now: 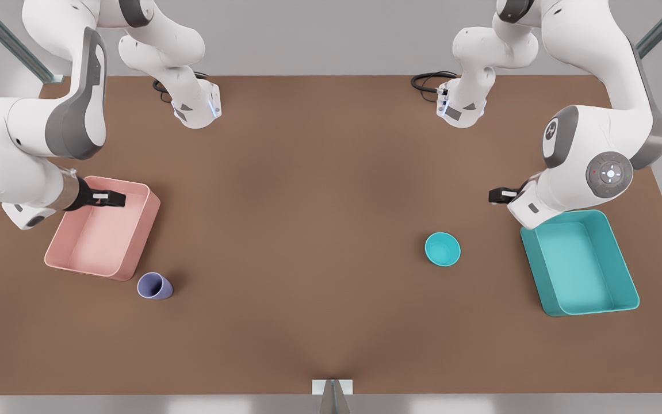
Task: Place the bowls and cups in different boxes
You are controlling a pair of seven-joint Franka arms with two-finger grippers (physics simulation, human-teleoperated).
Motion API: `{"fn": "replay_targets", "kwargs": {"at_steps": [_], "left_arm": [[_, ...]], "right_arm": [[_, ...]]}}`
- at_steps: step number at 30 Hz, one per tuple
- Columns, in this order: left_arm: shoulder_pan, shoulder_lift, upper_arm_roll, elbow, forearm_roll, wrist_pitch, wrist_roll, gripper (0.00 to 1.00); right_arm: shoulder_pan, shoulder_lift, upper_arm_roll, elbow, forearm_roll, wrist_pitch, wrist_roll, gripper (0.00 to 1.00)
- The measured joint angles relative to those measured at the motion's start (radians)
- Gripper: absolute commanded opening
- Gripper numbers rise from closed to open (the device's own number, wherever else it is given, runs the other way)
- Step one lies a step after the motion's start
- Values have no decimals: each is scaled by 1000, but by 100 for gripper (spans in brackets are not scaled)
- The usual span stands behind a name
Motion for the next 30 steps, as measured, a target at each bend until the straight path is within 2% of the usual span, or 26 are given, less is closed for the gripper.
{"fn": "replay_targets", "kwargs": {"at_steps": [2, 6, 8, 11, 16, 21, 22, 23, 24, 25, 26, 27, 30], "left_arm": [[-1, 12, 1, 1, -1, 3, 2, 100], [2, 377, 14, 226, -72, 55, 7, 100], [17, 473, 19, 209, -132, 135, 17, 100], [26, 495, 20, 89, -180, 242, 35, 100], [28, 446, 19, -124, -213, 381, 89, 100], [29, 462, 14, -171, -222, 493, 138, 100], [29, 468, 13, -172, -224, 513, 146, 97], [28, 471, 12, -173, -229, 531, 153, 81], [29, 473, 11, -178, -233, 546, 161, 57], [29, 475, 11, -187, -236, 559, 168, 41], [29, 476, 11, -194, -239, 569, 174, 30], [29, 477, 10, -197, -241, 577, 180, 21], [30, 476, 10, -200, -263, 589, 196, 21]], "right_arm": [[-5, 8, 1, 2, 2, 3, 1, 100], [-59, 166, 1, 58, 14, 65, -16, 100], [-75, 234, 1, 64, 18, 128, -30, 100], [-80, 319, 3, 65, 24, 243, -44, 100], [-82, 409, 4, 62, 66, 400, -56, 100], [-99, 464, 4, 61, 116, 486, -65, 100], [-100, 468, 3, 59, 122, 498, -67, 100], [-100, 471, 3, 57, 127, 509, -68, 100], [-100, 475, 3, 55, 131, 518, -70, 100], [-100, 480, 4, 52, 133, 525, -71, 100], [-100, 483, 4, 50, 136, 532, -72, 100], [-100, 488, 4, 49, 138, 537, -73, 100], [-100, 501, 4, 42, 141, 553, -76, 100]]}}
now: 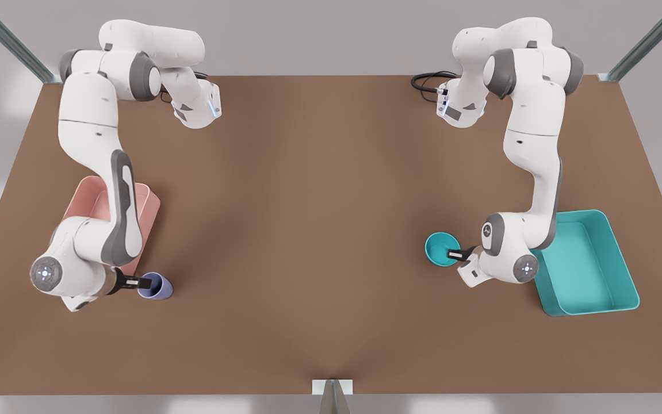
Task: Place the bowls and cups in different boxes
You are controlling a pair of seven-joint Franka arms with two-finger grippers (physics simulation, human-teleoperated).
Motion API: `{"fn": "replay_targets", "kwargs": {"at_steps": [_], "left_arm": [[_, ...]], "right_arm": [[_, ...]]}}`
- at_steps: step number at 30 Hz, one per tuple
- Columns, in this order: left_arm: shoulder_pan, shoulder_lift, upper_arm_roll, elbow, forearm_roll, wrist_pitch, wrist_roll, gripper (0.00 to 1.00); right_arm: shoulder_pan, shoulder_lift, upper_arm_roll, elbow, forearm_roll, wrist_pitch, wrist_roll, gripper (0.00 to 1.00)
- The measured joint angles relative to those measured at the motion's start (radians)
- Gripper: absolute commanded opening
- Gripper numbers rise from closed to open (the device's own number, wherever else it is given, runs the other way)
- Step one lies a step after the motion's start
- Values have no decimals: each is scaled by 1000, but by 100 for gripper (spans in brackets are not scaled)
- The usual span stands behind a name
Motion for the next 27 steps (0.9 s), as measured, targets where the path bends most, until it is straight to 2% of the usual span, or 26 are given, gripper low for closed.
{"fn": "replay_targets", "kwargs": {"at_steps": [5, 9, 10, 12, 15, 17, 18, 19, 20, 22, 25, 26, 27], "left_arm": [[11, -42, 2, 22, -10, -23, 16, 21], [85, -170, 80, 116, -1, -122, 13, 21], [134, -182, 93, 164, 14, -151, 13, 21], [205, -175, 134, 229, 39, -194, 12, 21], [348, -94, 153, 328, 56, -227, 19, 21], [401, -58, 161, 344, 63, -225, 28, 21], [412, -41, 165, 342, 65, -220, 33, 21], [418, -27, 167, 328, 67, -210, 37, 21], [421, -7, 168, 314, 69, -194, 41, 21], [427, 18, 170, 259, 79, -138, 51, 21], [433, 51, 171, 217, 88, -56, 66, 21], [435, 58, 172, 211, 88, -35, 71, 48], [436, 64, 172, 208, 84, -17, 78, 51]], "right_arm": [[-2, 48, 0, -3, 2, 23, -5, 100], [-6, 71, 0, -3, 9, 34, -8, 100], [-7, 74, 0, -3, 12, 37, -8, 95], [-9, 77, 0, -3, 18, 41, -10, 70], [-8, 83, 0, -4, 22, 45, -14, 59], [-7, 87, 0, -4, 23, 47, -15, 46], [-6, 91, 0, -3, 24, 48, -16, 43], [-6, 95, 0, -3, 24, 48, -17, 32], [-6, 96, 0, -3, 24, 49, -18, 25], [-6, 96, 0, -3, 26, 49, -20, 21], [-6, 92, 1, 0, 27, 47, -24, 21], [-5, 85, 1, 0, 27, 44, -25, 21], [-4, 68, 2, 2, 26, 37, -26, 21]]}}
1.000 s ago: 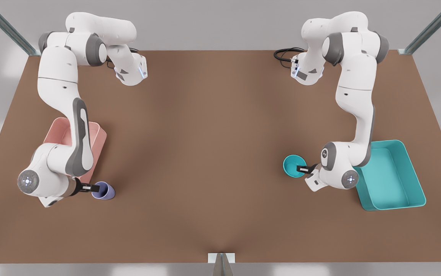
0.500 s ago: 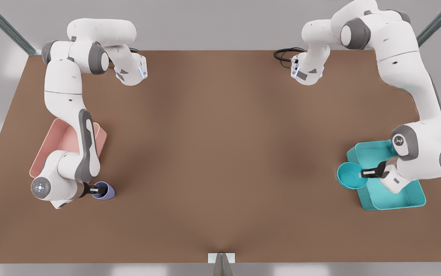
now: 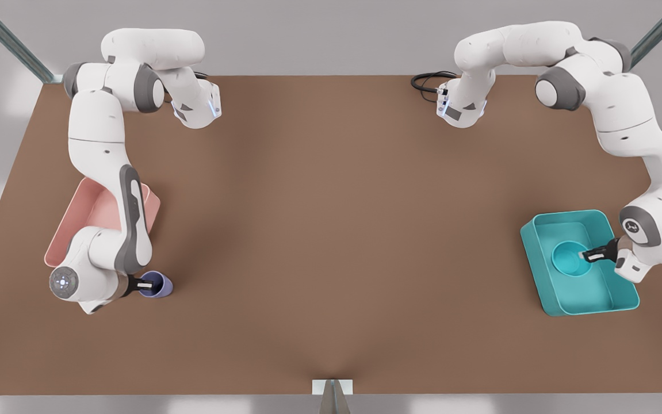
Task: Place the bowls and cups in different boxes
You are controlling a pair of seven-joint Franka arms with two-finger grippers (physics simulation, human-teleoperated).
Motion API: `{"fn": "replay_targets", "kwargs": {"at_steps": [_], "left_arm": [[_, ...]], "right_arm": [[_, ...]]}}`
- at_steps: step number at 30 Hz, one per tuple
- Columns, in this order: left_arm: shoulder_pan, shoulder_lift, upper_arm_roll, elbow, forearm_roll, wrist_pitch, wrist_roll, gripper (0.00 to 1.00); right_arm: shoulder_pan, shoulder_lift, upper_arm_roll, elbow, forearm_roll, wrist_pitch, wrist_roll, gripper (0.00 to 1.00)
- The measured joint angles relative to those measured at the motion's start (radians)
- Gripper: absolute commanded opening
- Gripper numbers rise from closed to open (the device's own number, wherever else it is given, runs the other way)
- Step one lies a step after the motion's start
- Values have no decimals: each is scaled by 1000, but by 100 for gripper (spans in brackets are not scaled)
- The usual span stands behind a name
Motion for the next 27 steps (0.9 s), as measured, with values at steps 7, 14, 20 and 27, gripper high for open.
{"fn": "replay_targets", "kwargs": {"at_steps": [7, 14, 20, 27], "left_arm": [[-44, -196, -17, 3, 55, -28, 44, 100], [-199, -449, -375, 57, 228, -312, -45, 100], [-212, -449, -398, 64, 263, -416, -131, 100], [-202, -437, -409, 59, 249, -465, -200, 100]], "right_arm": [[-58, -196, -6, -51, -14, -157, -32, 21], [-213, -445, -7, -253, -117, -256, -120, 21], [-268, -442, -6, -428, -160, -143, -196, 21], [-268, -357, -4, -476, -161, 89, -261, 21]]}}
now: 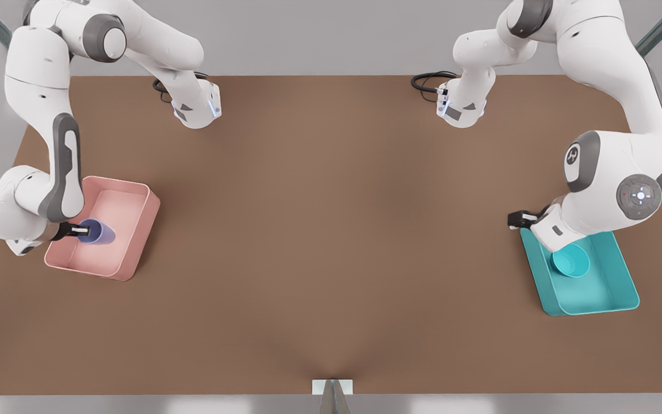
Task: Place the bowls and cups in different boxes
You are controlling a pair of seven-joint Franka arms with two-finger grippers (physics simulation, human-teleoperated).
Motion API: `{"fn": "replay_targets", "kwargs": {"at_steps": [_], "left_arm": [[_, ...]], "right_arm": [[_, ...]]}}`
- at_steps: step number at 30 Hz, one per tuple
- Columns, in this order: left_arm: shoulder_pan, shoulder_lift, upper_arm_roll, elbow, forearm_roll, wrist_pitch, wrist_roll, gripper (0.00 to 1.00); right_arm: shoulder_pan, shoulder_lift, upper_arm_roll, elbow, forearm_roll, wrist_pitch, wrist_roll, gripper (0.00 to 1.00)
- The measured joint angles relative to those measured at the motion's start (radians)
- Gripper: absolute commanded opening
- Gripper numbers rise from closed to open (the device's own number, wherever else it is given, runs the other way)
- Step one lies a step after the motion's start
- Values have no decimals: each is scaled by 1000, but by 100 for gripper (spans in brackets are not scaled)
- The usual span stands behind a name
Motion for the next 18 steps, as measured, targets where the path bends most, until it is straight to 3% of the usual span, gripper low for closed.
{"fn": "replay_targets", "kwargs": {"at_steps": [6, 8, 18], "left_arm": [[2, 1, 1, 2, 2, -23, -41, 100], [2, 1, 1, 2, 3, -27, -52, 100], [9, 8, 1, 2, 2, -36, -92, 100]], "right_arm": [[0, 50, 6, -34, 47, 108, -39, 23], [1, 53, 8, -37, 53, 130, -47, 100], [9, -14, 13, -28, 45, 120, -38, 100]]}}
